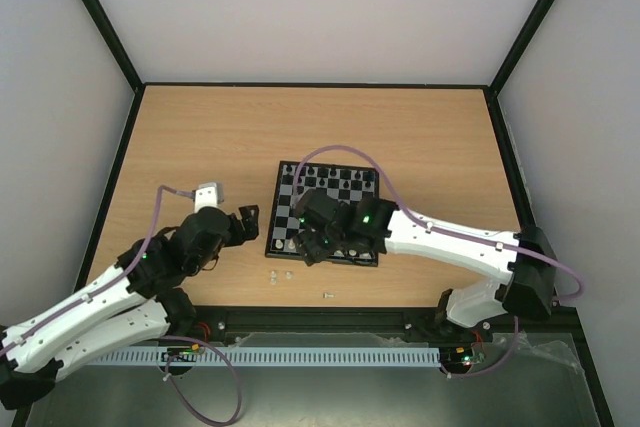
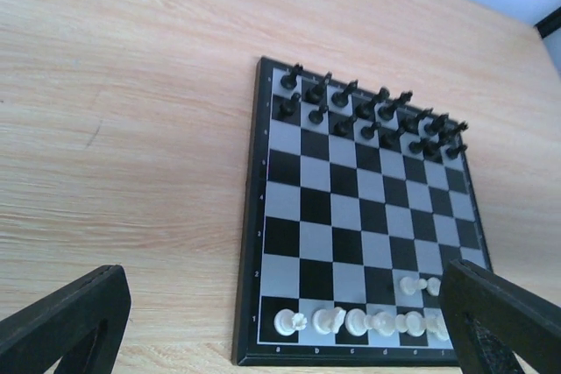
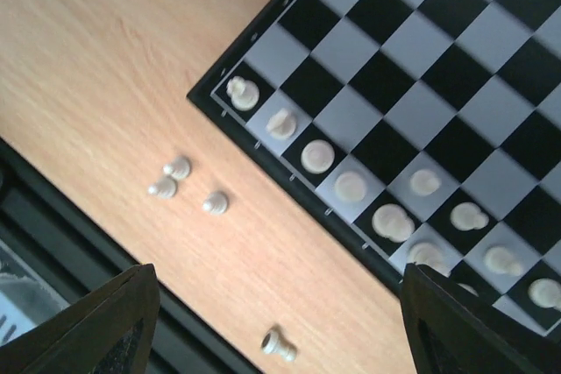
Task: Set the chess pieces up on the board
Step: Pick up the chess piece at the center of the board.
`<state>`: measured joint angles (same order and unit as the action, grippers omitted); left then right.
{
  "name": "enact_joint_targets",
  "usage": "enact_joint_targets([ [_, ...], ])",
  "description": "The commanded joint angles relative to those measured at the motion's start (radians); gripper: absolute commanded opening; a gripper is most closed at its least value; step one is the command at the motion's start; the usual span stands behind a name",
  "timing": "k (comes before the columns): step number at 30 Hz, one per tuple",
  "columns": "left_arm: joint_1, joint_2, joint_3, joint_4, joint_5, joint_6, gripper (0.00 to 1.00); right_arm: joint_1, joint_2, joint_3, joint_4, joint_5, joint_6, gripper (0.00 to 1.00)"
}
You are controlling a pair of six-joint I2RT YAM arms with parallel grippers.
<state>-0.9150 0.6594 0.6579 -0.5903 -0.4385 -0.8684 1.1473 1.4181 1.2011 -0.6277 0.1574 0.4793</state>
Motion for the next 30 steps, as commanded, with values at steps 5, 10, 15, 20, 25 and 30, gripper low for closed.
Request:
enact_joint_targets([
  [5, 0.0, -0.164, 0.099, -0.103, -0.089, -0.024, 0.99, 0.093, 0.113, -0.024, 0.017, -0.029, 0.075, 0.72],
  [10, 0.0, -0.242, 0.135, -0.131, -0.094, -0.021, 0.99, 0.122, 0.228, 0.023, 0.041, -0.039, 0.078, 0.67],
  [15, 0.001, -0.278, 0.161, -0.157, -0.1, -0.014, 0.99, 0.139, 0.34, 0.076, 0.044, -0.043, 0.074, 0.54],
  [20, 0.0, -0.286, 0.163, -0.167, -0.099, -0.011, 1.0, 0.144, 0.421, 0.119, 0.048, -0.053, 0.068, 0.44],
  [25, 0.001, -0.295, 0.163, -0.173, -0.099, -0.008, 1.0, 0.144, 0.473, 0.146, 0.032, -0.046, 0.065, 0.37],
  [30, 0.001, -0.305, 0.163, -0.177, -0.1, -0.007, 0.99, 0.144, 0.514, 0.164, 0.023, -0.049, 0.062, 0.32],
])
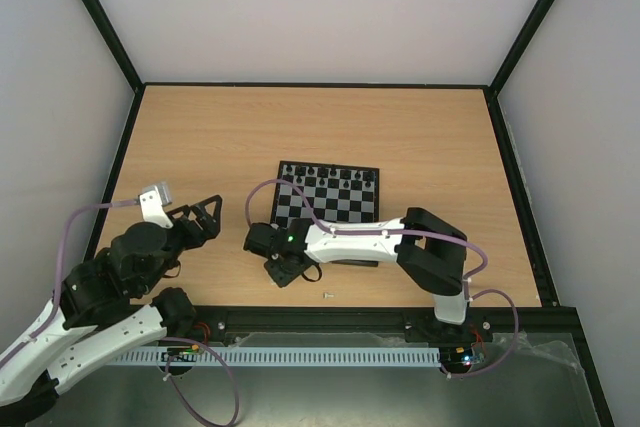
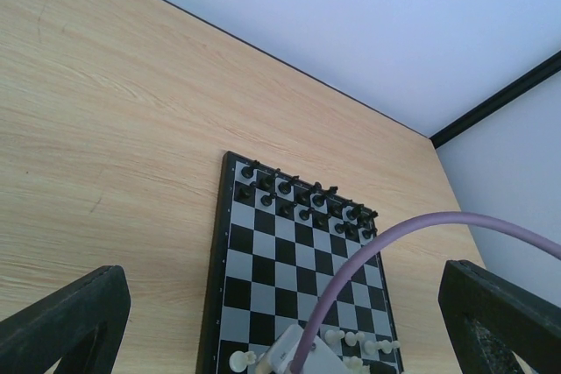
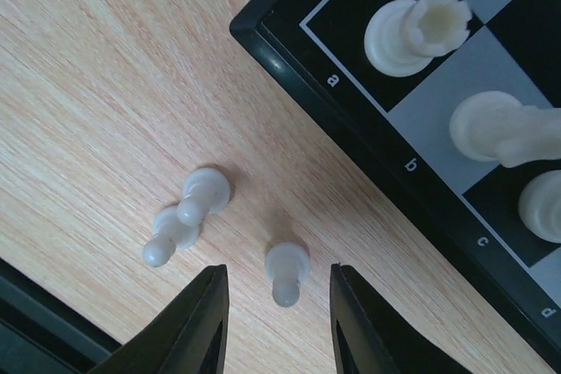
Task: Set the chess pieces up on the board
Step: Pick up the chess piece at the center of the board.
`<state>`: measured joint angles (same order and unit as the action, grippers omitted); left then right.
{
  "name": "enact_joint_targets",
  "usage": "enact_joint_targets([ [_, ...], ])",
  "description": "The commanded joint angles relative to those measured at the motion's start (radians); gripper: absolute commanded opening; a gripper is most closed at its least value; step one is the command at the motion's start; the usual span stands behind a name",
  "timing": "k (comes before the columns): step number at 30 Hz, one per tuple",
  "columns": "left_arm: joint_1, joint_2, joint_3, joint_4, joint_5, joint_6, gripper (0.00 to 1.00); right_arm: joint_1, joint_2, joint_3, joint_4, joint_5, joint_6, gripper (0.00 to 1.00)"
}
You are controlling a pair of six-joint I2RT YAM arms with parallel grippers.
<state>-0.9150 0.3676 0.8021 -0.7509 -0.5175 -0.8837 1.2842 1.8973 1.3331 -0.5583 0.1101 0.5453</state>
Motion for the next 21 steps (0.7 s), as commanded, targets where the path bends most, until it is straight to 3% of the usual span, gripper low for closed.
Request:
enact_joint_targets([
  [1, 0.0, -0.013, 0.019, -0.016, -0.021, 0.008, 0.99, 0.007, 0.041, 0.035, -0.051, 0.0, -0.005, 0.31],
  [21, -0.001, -0.003, 0.013, -0.008, -0.018, 0.01, 0.99, 0.007, 0.07, 0.024, -0.079, 0.02, -0.004, 0.13],
])
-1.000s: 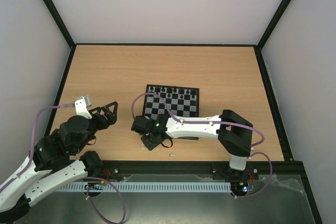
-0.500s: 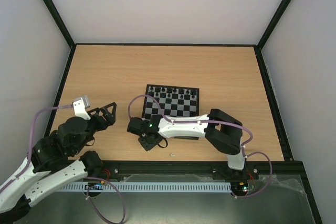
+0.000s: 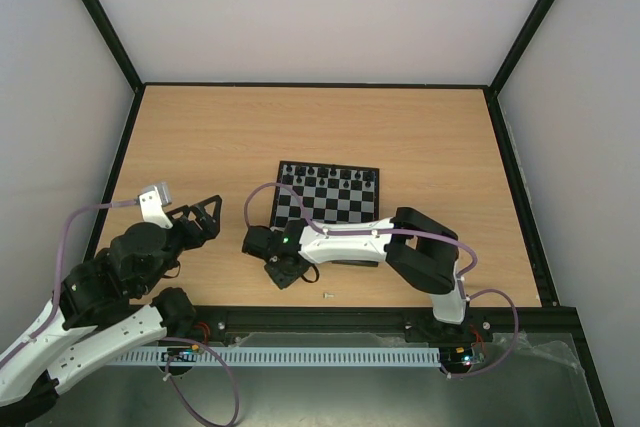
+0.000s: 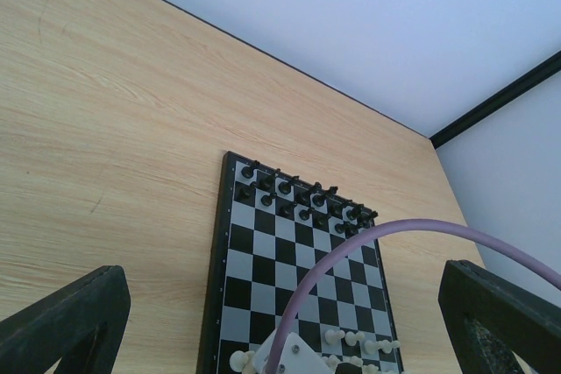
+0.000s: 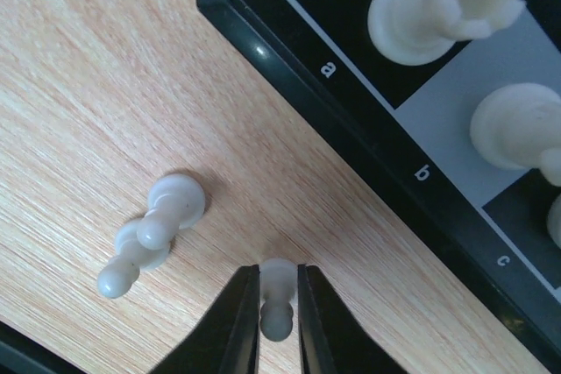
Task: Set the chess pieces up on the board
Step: Pick up the chess piece at the center of the board, then place the chess piece on the chessboard.
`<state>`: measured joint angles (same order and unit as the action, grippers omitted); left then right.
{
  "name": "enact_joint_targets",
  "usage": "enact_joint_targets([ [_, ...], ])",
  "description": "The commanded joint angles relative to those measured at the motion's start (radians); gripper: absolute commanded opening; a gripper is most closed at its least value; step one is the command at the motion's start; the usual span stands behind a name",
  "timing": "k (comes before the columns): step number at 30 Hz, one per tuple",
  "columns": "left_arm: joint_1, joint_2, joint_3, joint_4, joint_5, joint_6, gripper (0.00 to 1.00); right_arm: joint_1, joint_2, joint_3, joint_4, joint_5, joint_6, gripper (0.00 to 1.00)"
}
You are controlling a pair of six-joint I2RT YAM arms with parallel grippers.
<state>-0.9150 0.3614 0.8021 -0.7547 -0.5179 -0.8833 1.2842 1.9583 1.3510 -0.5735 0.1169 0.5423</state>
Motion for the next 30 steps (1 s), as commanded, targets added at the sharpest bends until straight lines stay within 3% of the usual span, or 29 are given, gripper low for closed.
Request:
enact_joint_targets([
  [1, -0.001, 0.004, 0.013, -0.005, -0.018, 0.009, 0.99, 0.007, 0.005, 0.005, -0.065, 0.013, -0.001, 0.1],
  [4, 0.001, 0.009, 0.01, -0.002, -0.016, 0.009, 0.99, 0.007, -0.014, -0.002, -0.066, 0.018, 0.001, 0.06],
  [17, 0.0, 0.049, -0.002, 0.028, -0.006, 0.012, 1.0, -0.003, -0.27, -0.012, -0.18, 0.117, 0.0, 0.07],
  [24, 0.0, 0.067, -0.014, 0.05, 0.004, 0.016, 0.99, -0.136, -0.366, -0.043, -0.202, 0.141, -0.043, 0.07],
  [30, 0.0, 0.091, -0.021, 0.059, 0.012, 0.015, 0.99, -0.233, -0.341, -0.047, -0.178, 0.127, -0.102, 0.07],
])
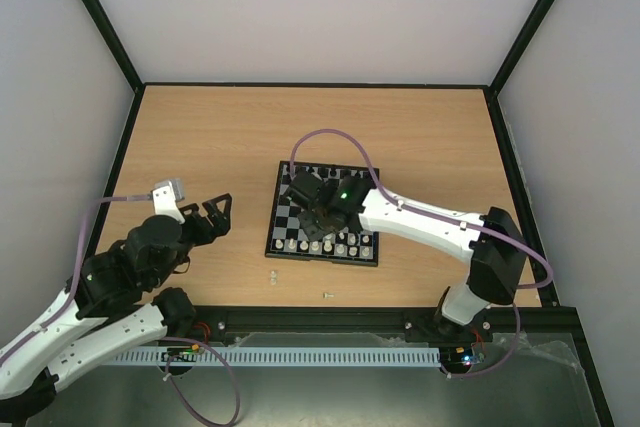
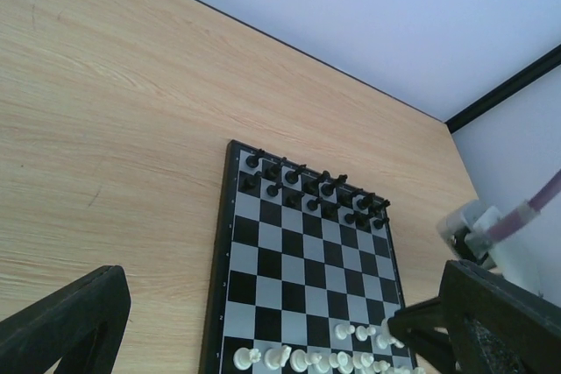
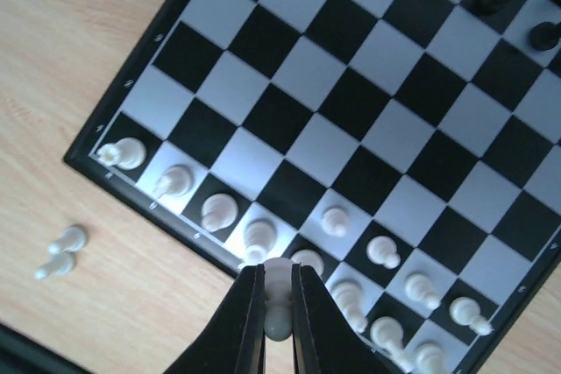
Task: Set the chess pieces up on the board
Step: Place the chess piece on the chessboard.
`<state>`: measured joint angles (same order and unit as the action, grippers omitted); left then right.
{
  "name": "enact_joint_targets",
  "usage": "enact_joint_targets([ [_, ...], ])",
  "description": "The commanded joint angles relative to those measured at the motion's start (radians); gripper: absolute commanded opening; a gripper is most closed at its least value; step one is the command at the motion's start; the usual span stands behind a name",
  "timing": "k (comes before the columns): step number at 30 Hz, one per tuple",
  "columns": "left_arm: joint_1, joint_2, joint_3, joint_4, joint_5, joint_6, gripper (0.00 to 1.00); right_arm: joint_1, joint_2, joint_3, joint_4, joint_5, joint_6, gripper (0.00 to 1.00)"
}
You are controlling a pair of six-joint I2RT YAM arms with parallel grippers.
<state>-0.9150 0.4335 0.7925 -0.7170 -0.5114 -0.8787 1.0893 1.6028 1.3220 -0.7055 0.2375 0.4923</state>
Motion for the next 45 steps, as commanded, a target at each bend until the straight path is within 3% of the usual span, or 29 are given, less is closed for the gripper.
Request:
enact_joint_targets([
  [1, 0.001, 0.024, -0.011, 0.021, 0.007, 0.011, 0.99, -0.049, 0.023, -0.018, -0.044, 0.006, -0.057, 0.07],
  [23, 0.0, 0.042, -0.033, 0.039, 0.017, 0.009, 0.99, -0.092, 0.222, -0.039, 0.059, -0.066, -0.104, 0.07],
  [45, 0.0, 0.035, -0.041, 0.033, 0.01, 0.007, 0.99, -0.092, 0.257, -0.04, 0.075, -0.078, -0.11, 0.1],
])
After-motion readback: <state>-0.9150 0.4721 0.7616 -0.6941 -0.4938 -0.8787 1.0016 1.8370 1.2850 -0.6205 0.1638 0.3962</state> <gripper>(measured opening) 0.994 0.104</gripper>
